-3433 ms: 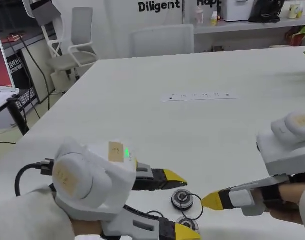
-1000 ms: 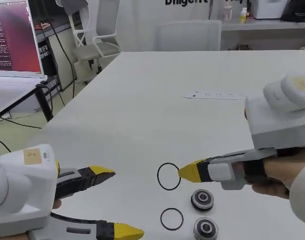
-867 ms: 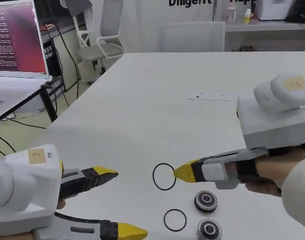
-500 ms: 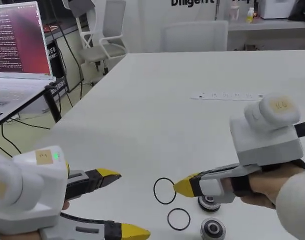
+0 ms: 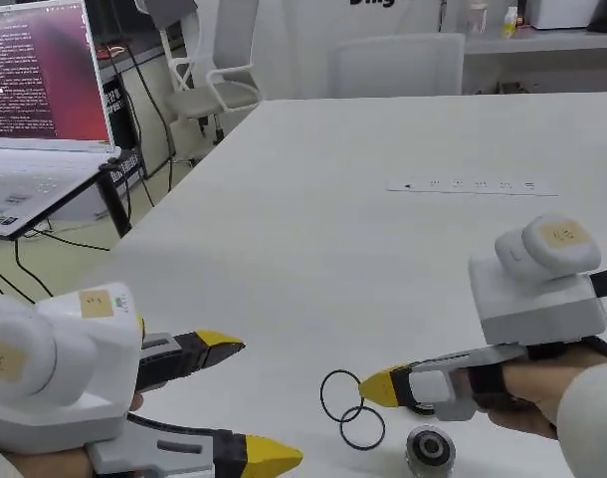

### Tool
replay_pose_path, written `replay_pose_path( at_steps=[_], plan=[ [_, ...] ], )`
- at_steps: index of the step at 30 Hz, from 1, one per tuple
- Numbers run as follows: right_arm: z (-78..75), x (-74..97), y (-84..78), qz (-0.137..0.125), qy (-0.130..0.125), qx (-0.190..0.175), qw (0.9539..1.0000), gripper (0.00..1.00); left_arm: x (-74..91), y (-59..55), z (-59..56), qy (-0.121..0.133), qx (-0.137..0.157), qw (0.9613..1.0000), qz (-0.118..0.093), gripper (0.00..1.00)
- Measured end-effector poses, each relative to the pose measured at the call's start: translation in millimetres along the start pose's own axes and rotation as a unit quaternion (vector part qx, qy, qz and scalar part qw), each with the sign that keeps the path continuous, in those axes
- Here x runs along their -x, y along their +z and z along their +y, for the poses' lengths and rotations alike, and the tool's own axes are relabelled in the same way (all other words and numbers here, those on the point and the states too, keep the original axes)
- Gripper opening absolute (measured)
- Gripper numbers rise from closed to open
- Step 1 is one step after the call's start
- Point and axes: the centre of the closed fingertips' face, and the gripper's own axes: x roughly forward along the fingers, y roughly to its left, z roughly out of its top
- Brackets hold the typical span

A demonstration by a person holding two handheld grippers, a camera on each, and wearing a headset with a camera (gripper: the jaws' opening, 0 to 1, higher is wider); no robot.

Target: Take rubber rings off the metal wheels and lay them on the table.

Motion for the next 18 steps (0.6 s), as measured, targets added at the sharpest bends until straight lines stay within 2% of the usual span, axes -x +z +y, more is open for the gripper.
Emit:
replay_pose_path(
  at_steps=[9, 18],
  plan=[
    [-5.6, -2.6, -5.5, 0.007, -0.003, -0.008, 0.9999, 0.00, 0.6, -1.2, 2.1, 0.009, 0.001, 1.0000, 0.004, 0.71],
    [-9.6, -6.2, -16.0, 0.029, -0.006, -0.014, 0.9995, 0.00, 0.5, 1.0, 1.6, 0.013, 0.006, 0.9999, 0.001, 0.71]
  ],
)
